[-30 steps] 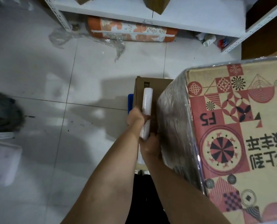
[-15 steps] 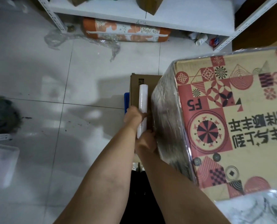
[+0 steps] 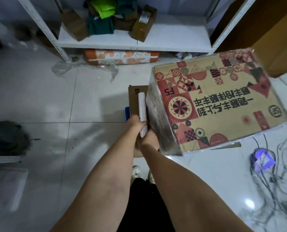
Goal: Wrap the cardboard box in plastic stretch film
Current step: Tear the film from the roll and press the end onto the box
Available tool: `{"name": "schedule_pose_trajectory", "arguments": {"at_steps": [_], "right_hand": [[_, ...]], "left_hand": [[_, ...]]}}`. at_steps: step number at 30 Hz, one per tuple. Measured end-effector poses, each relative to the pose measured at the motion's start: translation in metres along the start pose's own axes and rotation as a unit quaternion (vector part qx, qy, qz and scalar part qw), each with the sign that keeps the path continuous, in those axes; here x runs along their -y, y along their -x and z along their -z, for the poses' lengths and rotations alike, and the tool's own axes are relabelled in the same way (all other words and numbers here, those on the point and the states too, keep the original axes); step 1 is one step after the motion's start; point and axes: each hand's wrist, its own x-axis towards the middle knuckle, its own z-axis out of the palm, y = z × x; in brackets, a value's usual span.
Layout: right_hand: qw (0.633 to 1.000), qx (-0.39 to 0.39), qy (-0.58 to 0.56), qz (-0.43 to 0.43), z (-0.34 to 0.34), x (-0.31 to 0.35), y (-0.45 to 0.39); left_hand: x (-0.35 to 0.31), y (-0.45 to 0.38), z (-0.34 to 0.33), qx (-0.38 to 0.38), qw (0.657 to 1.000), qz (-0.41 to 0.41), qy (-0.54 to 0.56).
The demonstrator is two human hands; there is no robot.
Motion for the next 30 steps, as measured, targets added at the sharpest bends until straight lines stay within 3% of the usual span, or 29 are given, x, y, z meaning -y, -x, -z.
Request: {"name": "schedule_pose_trajectory", "arguments": {"at_steps": [12,18,21,24,27,30], "right_hand": [[0.994,0.033,-0.034,0.103,0.022,-0.050,0.069],[0.993,0.027,-0.054,0.099,0.024,-0.124,0.093],[0.995,0.016,-0.076,0.057,0.023,-0.161,0.096],[0.993,0.009,-0.121,0.001,0.019,-0.192,0.097],[0.984,-0.011,-0.172,-0.043,0.011,-0.216,0.094],[0.971,-0.015,-0.230,-0.059,-0.003,-0.231,0.084]], "left_hand": [[0.012,0.083,-0.022,-0.063,0.997,-0.053,0.011],[0.023,0.141,-0.047,-0.154,0.968,-0.195,-0.038],[0.024,0.176,-0.056,-0.250,0.901,-0.314,-0.167],[0.017,0.202,-0.059,-0.290,0.797,-0.454,-0.274],[0.003,0.211,-0.059,-0.282,0.710,-0.532,-0.365],[-0.017,0.207,-0.063,-0.240,0.657,-0.557,-0.448]]}}
